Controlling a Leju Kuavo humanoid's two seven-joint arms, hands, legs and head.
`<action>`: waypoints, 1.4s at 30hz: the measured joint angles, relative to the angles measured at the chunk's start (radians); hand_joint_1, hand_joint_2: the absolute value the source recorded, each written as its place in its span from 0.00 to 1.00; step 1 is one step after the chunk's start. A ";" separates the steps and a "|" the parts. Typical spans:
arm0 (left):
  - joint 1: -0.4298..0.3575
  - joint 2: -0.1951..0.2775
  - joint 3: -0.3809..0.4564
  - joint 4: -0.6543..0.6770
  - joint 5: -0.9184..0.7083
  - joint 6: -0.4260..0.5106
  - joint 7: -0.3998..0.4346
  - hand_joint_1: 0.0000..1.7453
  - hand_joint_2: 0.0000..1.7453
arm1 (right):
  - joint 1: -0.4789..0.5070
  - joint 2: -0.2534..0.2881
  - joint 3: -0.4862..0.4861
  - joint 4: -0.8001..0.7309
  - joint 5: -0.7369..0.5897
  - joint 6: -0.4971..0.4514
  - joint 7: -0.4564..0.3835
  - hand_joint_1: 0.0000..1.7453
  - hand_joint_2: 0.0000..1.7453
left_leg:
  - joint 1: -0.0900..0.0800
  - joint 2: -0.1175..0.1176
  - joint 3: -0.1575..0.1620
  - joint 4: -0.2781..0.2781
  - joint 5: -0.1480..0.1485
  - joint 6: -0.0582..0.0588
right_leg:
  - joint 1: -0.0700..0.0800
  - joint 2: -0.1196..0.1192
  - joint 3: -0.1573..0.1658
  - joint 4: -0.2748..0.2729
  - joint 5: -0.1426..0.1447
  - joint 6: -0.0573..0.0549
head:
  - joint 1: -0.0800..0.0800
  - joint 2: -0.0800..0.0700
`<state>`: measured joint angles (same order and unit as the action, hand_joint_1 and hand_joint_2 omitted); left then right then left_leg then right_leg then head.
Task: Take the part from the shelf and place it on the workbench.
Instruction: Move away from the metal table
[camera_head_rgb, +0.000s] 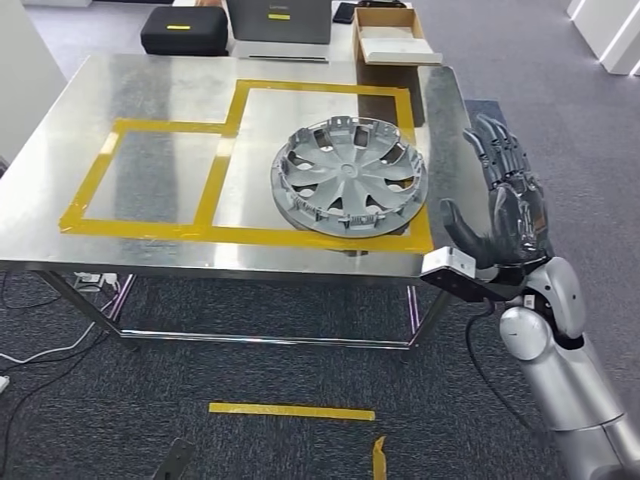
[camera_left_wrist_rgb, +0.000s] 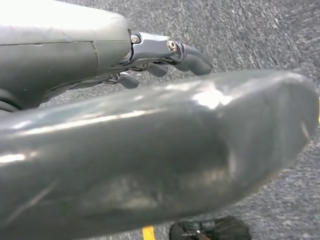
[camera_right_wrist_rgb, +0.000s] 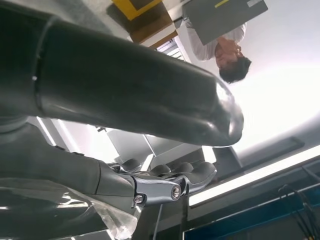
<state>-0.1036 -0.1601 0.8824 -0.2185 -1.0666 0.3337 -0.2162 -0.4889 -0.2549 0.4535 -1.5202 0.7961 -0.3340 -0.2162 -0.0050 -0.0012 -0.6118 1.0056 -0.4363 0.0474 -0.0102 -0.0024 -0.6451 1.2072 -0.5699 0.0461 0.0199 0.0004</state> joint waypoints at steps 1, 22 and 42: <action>0.000 -0.001 0.000 0.000 -0.001 0.000 0.000 0.00 0.00 | 0.000 -0.001 -0.004 -0.008 0.000 -0.002 0.000 0.00 0.00 | -0.002 0.000 -0.004 0.001 0.005 0.000 | 0.003 0.000 0.051 -0.078 0.021 -0.009 | 0.000 0.000; -0.008 -0.003 0.001 0.000 0.002 0.009 -0.007 0.00 0.00 | 0.017 -0.010 -0.040 -0.094 0.003 -0.028 -0.006 0.00 0.00 | 0.011 -0.003 0.098 0.008 -0.089 -0.034 | -0.001 -0.006 -0.010 -0.194 0.166 -0.002 | -0.009 0.000; -0.005 -0.007 0.006 0.000 0.014 0.012 -0.016 0.00 0.00 | 0.036 -0.019 -0.047 -0.109 0.019 -0.038 -0.001 0.00 0.00 | 0.012 -0.001 -0.099 0.197 -0.123 -0.064 | 0.002 -0.007 0.131 -0.238 0.079 -0.049 | -0.012 0.000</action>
<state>-0.1082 -0.1669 0.8881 -0.2182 -1.0521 0.3457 -0.2317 -0.4527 -0.2735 0.4067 -1.6289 0.8146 -0.3724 -0.2177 0.0072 -0.0022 -0.7105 1.2030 -0.5597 -0.0164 -0.0084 -0.0091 -0.5144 0.9688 -0.4906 -0.0028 0.0084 0.0004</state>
